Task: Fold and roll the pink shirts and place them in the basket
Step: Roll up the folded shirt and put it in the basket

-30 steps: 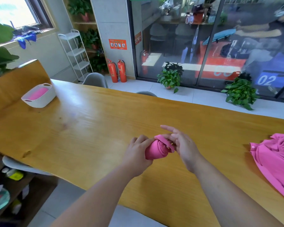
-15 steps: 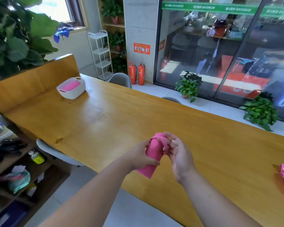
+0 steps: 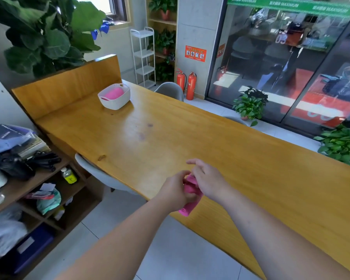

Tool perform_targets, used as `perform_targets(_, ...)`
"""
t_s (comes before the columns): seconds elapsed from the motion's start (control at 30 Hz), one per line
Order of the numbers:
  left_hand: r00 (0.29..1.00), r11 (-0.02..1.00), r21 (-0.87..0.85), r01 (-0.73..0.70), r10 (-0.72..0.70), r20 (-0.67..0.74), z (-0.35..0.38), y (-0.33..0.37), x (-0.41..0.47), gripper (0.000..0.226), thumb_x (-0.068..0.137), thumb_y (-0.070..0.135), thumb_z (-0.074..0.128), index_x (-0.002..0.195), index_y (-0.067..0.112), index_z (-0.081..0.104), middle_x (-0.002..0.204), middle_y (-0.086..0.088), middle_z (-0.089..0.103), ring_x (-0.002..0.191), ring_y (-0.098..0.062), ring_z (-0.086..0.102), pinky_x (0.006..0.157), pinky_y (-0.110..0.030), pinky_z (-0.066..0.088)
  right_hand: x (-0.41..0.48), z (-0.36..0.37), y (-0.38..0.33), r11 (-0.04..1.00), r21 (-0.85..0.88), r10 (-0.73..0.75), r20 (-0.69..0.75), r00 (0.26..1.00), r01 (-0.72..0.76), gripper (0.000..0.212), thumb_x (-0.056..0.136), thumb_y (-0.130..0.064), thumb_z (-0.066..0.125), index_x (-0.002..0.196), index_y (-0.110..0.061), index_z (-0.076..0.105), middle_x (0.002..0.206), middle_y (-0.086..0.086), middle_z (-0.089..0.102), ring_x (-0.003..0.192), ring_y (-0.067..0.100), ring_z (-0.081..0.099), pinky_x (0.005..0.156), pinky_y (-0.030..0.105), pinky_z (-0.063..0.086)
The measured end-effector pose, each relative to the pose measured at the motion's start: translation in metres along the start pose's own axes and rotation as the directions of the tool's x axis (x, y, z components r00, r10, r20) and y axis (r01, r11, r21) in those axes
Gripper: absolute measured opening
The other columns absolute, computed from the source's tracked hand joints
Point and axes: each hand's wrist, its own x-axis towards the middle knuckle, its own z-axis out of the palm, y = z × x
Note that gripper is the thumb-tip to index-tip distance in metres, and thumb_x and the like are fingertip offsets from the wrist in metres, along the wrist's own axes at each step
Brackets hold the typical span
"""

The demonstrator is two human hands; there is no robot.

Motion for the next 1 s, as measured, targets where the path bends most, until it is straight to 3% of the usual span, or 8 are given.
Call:
perform_targets(0.1, 0.995, 0.992, -0.115, 0.047, -0.057, -0.083, -0.021, -0.015, -0.005, 0.092, 0.073, 0.045, 0.090, 0.154, 0.036, 0.045, 0.124, 0.012, 0.068, 0.101, -0.010, 0.070, 0.089, -0.039, 0.061, -0.002, 0.015, -0.013, 0.997, -0.068, -0.017, 0.030, 0.999, 0.019, 0.030, 0.105, -0.027, 0.040, 0.123, -0.039, 0.062, 0.092, -0.008, 0.073, 0.085, 0.008, 0.065, 0.072, 0.031, 0.046)
perform_targets(0.2, 0.976, 0.974, -0.203, 0.098, -0.133, -0.172, -0.043, -0.034, -0.012, 0.101, 0.071, 0.055, 0.092, 0.157, 0.034, 0.043, 0.132, 0.011, 0.063, 0.106, -0.014, 0.068, 0.082, -0.036, 0.061, -0.006, 0.027, -0.005, 1.000, -0.012, -0.018, -0.011, 1.000, 0.018, 0.028, 0.102, -0.021, 0.045, 0.112, -0.038, 0.065, 0.104, -0.014, 0.074, 0.096, 0.009, 0.065, 0.087, 0.036, 0.051)
perform_targets(0.37, 0.952, 0.817, -0.558, 0.146, -0.269, -0.145, -0.066, -0.063, -0.030, 0.092, 0.077, 0.033, 0.096, 0.155, 0.024, 0.049, 0.127, 0.007, 0.063, 0.101, -0.021, 0.073, 0.081, -0.046, 0.066, -0.006, 0.051, 0.013, 0.995, -0.089, -0.042, -0.009, 0.999, 0.041, 0.030, 0.100, -0.012, 0.051, 0.114, -0.038, 0.059, 0.095, -0.011, 0.076, 0.060, 0.002, 0.054, 0.063, 0.032, 0.039)
perform_targets(0.47, 0.936, 0.711, -0.681, 0.174, -0.335, -0.111, -0.074, -0.077, -0.037, 0.091, 0.075, 0.032, 0.098, 0.153, 0.023, 0.052, 0.128, 0.002, 0.063, 0.101, -0.026, 0.076, 0.080, -0.050, 0.066, -0.001, 0.081, 0.028, 0.997, -0.080, -0.008, 0.017, 1.000, 0.010, 0.043, 0.094, -0.007, 0.057, 0.122, -0.040, 0.055, 0.103, -0.013, 0.074, 0.091, -0.003, 0.064, 0.079, 0.031, 0.045)
perform_targets(0.53, 0.931, 0.660, -0.730, 0.176, -0.352, -0.095, -0.080, -0.085, -0.043, 0.087, 0.074, 0.034, 0.098, 0.149, 0.021, 0.055, 0.129, -0.002, 0.064, 0.100, -0.027, 0.077, 0.080, -0.051, 0.066, 0.003, 0.104, 0.033, 0.998, -0.059, 0.006, -0.005, 1.000, -0.006, 0.054, 0.093, -0.006, 0.059, 0.131, -0.044, 0.051, 0.119, -0.016, 0.068, 0.117, 0.007, 0.060, 0.097, 0.036, 0.047)
perform_targets(0.67, 0.930, 0.696, -0.705, 0.136, -0.335, -0.151, -0.103, -0.103, -0.050, 0.072, 0.080, 0.040, 0.093, 0.141, 0.017, 0.063, 0.124, -0.002, 0.071, 0.096, -0.021, 0.078, 0.080, -0.045, 0.067, 0.005, 0.135, 0.014, 0.996, 0.091, 0.025, -0.008, 1.000, -0.024, 0.062, 0.105, -0.019, 0.059, 0.156, -0.046, 0.037, 0.141, -0.011, 0.058, 0.114, 0.010, 0.067, 0.101, 0.037, 0.052)
perform_targets(0.83, 0.893, 0.825, -0.553, 0.117, -0.331, -0.304, -0.128, -0.110, -0.057, 0.055, 0.086, 0.048, 0.085, 0.130, 0.021, 0.069, 0.113, 0.006, 0.074, 0.092, -0.012, 0.076, 0.080, -0.035, 0.066, 0.010, 0.164, -0.030, 0.968, 0.249, -0.056, 0.155, 0.986, 0.016, 0.079, 0.095, -0.053, 0.072, 0.155, -0.068, 0.022, 0.143, -0.015, 0.062, 0.124, 0.009, 0.067, 0.108, 0.044, 0.053)
perform_targets(1.0, 0.832, 0.866, -0.459, 0.198, -0.396, -0.388, -0.143, -0.114, -0.061, 0.050, 0.099, 0.059, 0.062, 0.134, 0.024, 0.066, 0.108, 0.010, 0.071, 0.091, -0.009, 0.070, 0.077, -0.031, 0.060, 0.026, 0.186, -0.054, 0.923, 0.383, -0.063, 0.227, 0.972, -0.030, 0.080, 0.102, -0.024, 0.071, 0.162, -0.053, 0.026, 0.149, 0.002, 0.054, 0.114, 0.014, 0.074, 0.095, 0.044, 0.063)
